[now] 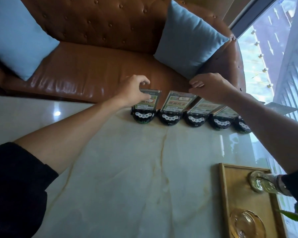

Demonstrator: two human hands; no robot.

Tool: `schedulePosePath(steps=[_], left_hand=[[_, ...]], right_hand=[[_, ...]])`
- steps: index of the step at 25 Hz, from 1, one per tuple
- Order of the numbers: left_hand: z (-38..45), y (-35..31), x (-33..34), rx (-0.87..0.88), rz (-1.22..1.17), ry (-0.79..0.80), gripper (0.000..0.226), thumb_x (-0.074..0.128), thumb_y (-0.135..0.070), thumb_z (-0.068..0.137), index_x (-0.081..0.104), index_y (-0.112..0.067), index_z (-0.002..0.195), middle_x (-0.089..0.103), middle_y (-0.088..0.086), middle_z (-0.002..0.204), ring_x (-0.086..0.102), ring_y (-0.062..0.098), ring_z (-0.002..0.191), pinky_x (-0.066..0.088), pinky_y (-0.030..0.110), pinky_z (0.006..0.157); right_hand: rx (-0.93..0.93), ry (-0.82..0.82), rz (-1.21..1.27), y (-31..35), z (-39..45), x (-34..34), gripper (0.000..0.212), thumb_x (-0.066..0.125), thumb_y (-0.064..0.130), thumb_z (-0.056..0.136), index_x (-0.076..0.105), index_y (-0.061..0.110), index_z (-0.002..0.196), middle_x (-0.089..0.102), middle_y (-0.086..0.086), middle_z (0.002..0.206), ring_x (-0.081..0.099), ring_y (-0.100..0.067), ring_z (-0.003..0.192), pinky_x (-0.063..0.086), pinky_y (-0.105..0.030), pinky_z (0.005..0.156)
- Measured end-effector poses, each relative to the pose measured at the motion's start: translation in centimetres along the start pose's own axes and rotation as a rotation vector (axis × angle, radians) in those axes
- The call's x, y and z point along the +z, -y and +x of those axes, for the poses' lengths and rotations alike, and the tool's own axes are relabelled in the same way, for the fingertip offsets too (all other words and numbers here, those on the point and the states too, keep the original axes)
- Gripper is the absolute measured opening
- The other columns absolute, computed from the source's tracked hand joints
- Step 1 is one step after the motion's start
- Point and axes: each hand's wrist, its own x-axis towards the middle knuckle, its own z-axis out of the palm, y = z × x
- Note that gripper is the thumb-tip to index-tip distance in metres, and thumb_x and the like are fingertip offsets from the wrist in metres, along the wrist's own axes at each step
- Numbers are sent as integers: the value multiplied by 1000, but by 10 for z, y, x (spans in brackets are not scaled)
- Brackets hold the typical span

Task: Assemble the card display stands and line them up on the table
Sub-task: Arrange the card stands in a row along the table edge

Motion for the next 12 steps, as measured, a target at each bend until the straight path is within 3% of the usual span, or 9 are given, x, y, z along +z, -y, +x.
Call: schedulePosePath(steps=[5,10,12], left_hand=[[14,-37,12,102,177,110,44,84,-19,75,71,-17,117,72,6,114,65,23,107,52,37,94],[11,-26,26,83,242,75,12,77,-8,82,77,-14,92,76,7,94,68,26,89,56,40,83],[10,-26,27,87,227,55,10,77,-7,83,77,-15,89,77,6,90,68,24,84,55,38,81]], right_hand=[[28,126,-363,-37,-16,-6,40,67,25,86,65,21,125,69,-5,123,61,-28,115,45,-39,100],[13,34,-413,-53,-21,3,19,54,4,83,65,13,95,70,-13,100,65,-35,89,44,-33,70],[13,21,-386,-54,-20,3,18,53,4,84,66,13,94,69,-15,97,62,-36,82,40,-32,68]])
